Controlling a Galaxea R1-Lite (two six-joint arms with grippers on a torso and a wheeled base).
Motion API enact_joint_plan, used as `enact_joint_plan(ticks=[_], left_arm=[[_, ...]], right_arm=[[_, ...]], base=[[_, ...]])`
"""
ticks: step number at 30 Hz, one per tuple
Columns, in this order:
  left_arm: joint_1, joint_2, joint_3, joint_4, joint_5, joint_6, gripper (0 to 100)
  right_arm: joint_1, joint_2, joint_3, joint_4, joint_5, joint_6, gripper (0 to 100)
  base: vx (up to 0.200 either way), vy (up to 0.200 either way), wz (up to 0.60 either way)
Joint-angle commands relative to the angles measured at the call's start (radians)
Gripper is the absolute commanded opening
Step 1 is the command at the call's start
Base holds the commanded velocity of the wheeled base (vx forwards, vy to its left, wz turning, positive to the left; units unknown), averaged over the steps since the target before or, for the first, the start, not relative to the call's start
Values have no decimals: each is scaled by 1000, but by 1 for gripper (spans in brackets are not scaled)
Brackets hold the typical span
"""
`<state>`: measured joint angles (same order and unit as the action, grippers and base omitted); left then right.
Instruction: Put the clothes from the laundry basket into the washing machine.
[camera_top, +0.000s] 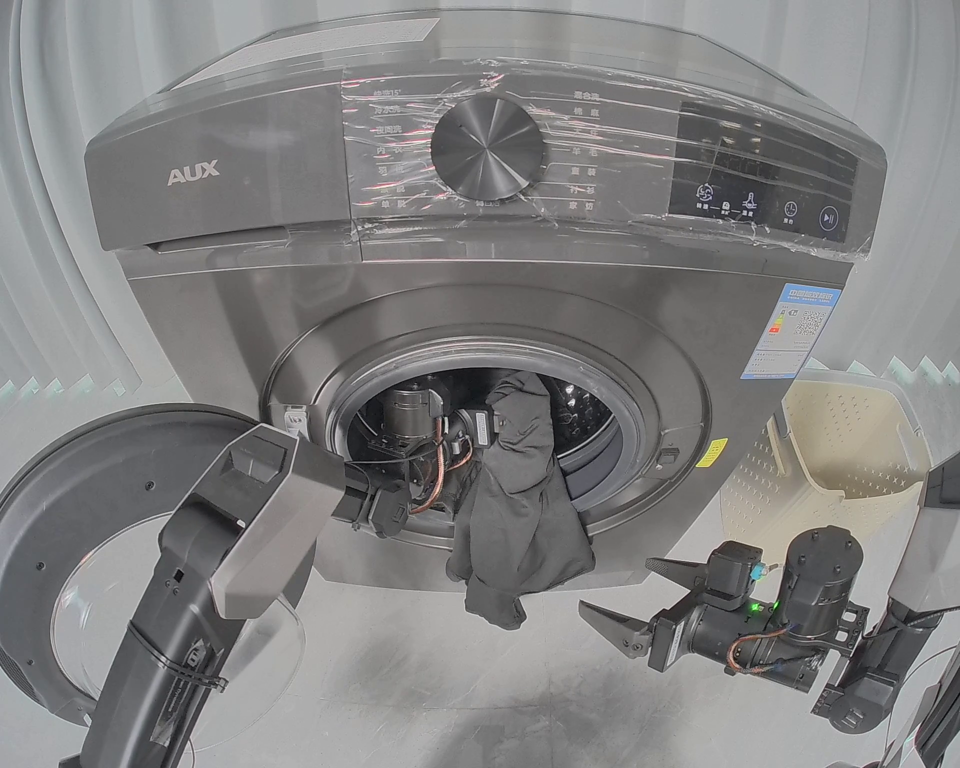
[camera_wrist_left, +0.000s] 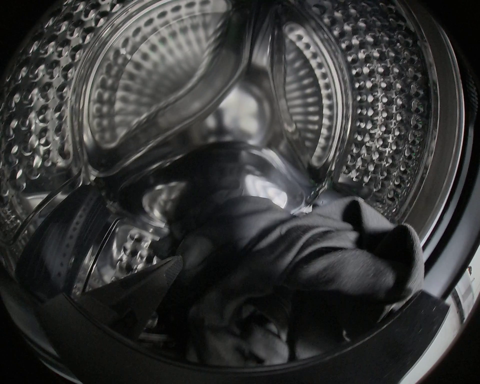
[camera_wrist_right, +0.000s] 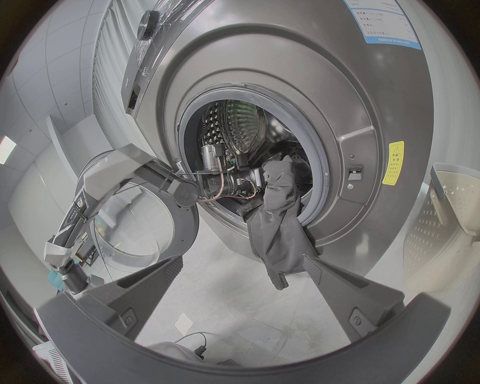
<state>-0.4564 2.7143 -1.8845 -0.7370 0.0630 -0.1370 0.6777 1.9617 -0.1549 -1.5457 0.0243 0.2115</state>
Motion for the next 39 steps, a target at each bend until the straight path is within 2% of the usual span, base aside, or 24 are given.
enact_joint_plan(ticks=[1,4,5,7,9,15,17,20,30,31,36,37,39], left_arm=[[2,-234,268,76,-5,-19,100],[-2,-295,383,79,-28,-15,100],[-2,-295,383,79,-28,-15,100],[-16,-329,470,74,-72,-13,100],[-28,-332,495,68,-84,-9,100],[-47,-309,501,70,-91,-3,100],[-51,-275,499,67,-109,16,100],[-54,-235,481,64,-111,34,100],[-54,-157,358,34,-95,19,100],[-54,-157,357,34,-95,19,0],[-73,-151,337,30,-98,0,0],[-77,-149,329,25,-100,-10,0],[-90,-142,288,13,-98,-53,0]], right_arm=[[2,2,1,-1,0,0,100],[5,2,1,-1,0,0,100],[5,2,1,-1,0,0,100],[6,2,1,-1,0,0,100],[6,2,3,-1,0,0,100],[5,2,3,1,0,0,100],[5,2,3,1,0,0,100],[6,3,3,1,0,2,100],[8,3,3,1,0,2,100],[8,3,3,1,0,2,100],[10,25,3,-1,0,2,100],[10,26,5,-1,0,0,100],[10,26,5,-1,0,2,100]], base=[[0,0,0],[0,0,0],[0,0,0],[0,0,0],[0,0,0],[0,0,0],[0,0,0],[0,0,0],[0,0,0],[0,0,0],[0,0,0],[0,0,0],[0,0,0]])
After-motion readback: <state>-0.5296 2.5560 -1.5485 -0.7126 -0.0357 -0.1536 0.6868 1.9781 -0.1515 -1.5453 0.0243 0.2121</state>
